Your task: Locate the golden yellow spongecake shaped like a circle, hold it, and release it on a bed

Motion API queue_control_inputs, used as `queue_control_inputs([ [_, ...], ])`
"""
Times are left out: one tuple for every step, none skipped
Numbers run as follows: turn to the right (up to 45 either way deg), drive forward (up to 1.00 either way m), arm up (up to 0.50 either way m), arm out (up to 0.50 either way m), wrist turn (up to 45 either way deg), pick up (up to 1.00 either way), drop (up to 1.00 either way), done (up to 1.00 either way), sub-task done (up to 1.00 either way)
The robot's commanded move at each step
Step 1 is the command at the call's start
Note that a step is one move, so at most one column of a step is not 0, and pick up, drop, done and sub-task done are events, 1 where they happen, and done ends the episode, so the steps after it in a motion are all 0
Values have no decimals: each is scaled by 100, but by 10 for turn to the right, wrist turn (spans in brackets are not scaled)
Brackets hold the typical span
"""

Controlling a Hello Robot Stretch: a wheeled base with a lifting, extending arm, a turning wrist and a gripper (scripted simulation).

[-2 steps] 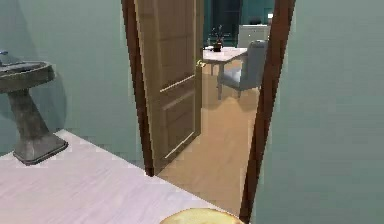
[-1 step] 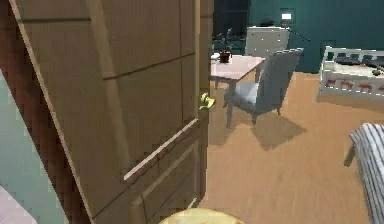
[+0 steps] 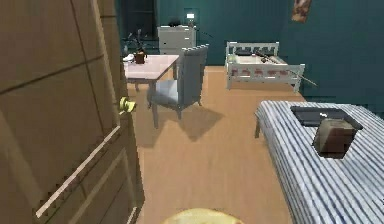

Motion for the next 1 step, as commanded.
queue_control_inputs([
  [0, 10, 0, 0, 0, 0, 0, 0, 0],
])
